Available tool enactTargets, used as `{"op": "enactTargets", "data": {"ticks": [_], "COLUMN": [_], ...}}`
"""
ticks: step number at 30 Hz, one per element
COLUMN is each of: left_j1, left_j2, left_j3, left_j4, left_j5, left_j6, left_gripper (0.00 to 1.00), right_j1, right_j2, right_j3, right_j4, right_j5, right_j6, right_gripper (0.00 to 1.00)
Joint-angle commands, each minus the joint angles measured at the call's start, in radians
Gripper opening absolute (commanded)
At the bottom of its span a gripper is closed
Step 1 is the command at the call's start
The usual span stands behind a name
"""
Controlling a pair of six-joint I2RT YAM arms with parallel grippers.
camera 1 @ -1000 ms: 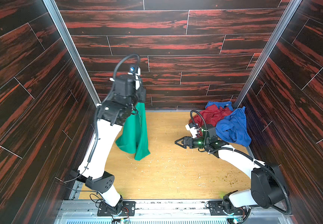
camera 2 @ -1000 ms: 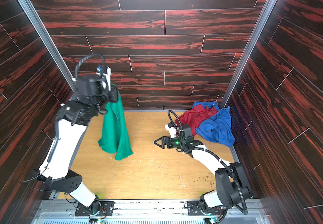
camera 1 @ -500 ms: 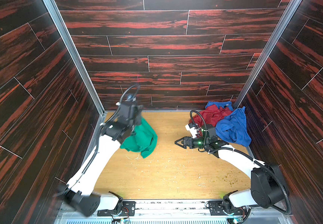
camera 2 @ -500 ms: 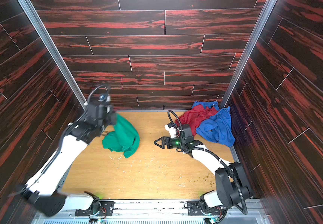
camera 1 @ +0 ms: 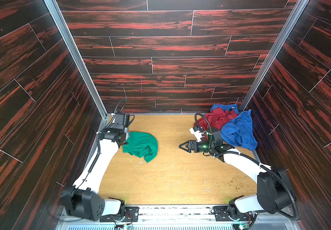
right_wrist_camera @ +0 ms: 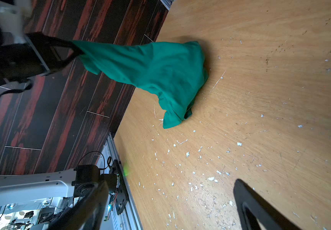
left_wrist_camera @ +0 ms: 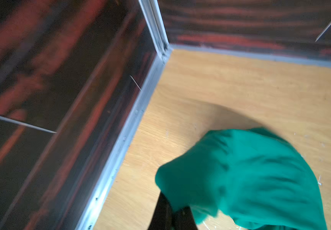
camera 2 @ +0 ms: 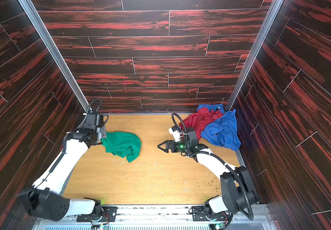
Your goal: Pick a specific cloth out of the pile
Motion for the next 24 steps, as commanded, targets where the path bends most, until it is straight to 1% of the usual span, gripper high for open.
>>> {"op": "enactTargets", "data": {"ticks": [1,6,8,11,13,15,18,21,23,24], "left_j1": [0.0,-0.027,-0.066,-0.129,-0.155,-0.175,-0.183,-0.188,-0.188,-0.187], "left_j2": [0.01,0.043,0.076,0.147,0.195,0.245,0.305,0.321,0.297,0.278], "left_j3": [0.037,-0.002,-0.004,0.002,0.006,0.01,0.009,0.004,0.0,-0.003], "left_j4": [0.036,0.127,0.122,0.092,0.073,0.06,0.035,0.024,0.018,0.017], "left_j5": [0.191,0.614,0.688,0.721,0.778,0.782,0.721,0.689,0.628,0.599], "left_j6": [0.005,0.023,0.041,0.066,0.072,0.062,0.051,0.079,0.097,0.11], "left_gripper": [0.0,0.0,0.0,0.0,0.0,0.0,0.0,0.0,0.08,0.2], "right_j1": [0.004,0.004,0.004,0.004,0.004,0.004,0.004,0.004,0.004,0.004], "right_j2": [0.004,0.006,0.008,0.009,0.011,0.01,0.011,0.012,0.012,0.012], "right_j3": [0.005,-0.01,-0.011,-0.008,-0.005,-0.006,-0.009,-0.012,-0.011,-0.011], "right_j4": [-0.016,0.007,0.012,0.005,-0.004,-0.007,-0.007,-0.007,-0.013,-0.013], "right_j5": [-0.005,-0.009,-0.012,-0.012,-0.012,-0.01,-0.012,-0.014,-0.014,-0.014], "right_j6": [-0.01,0.006,0.008,-0.003,-0.01,-0.012,-0.013,-0.015,-0.019,-0.021], "right_gripper": [0.99,0.99,0.99,0.99,0.99,0.99,0.99,0.99,0.99,0.99]}}
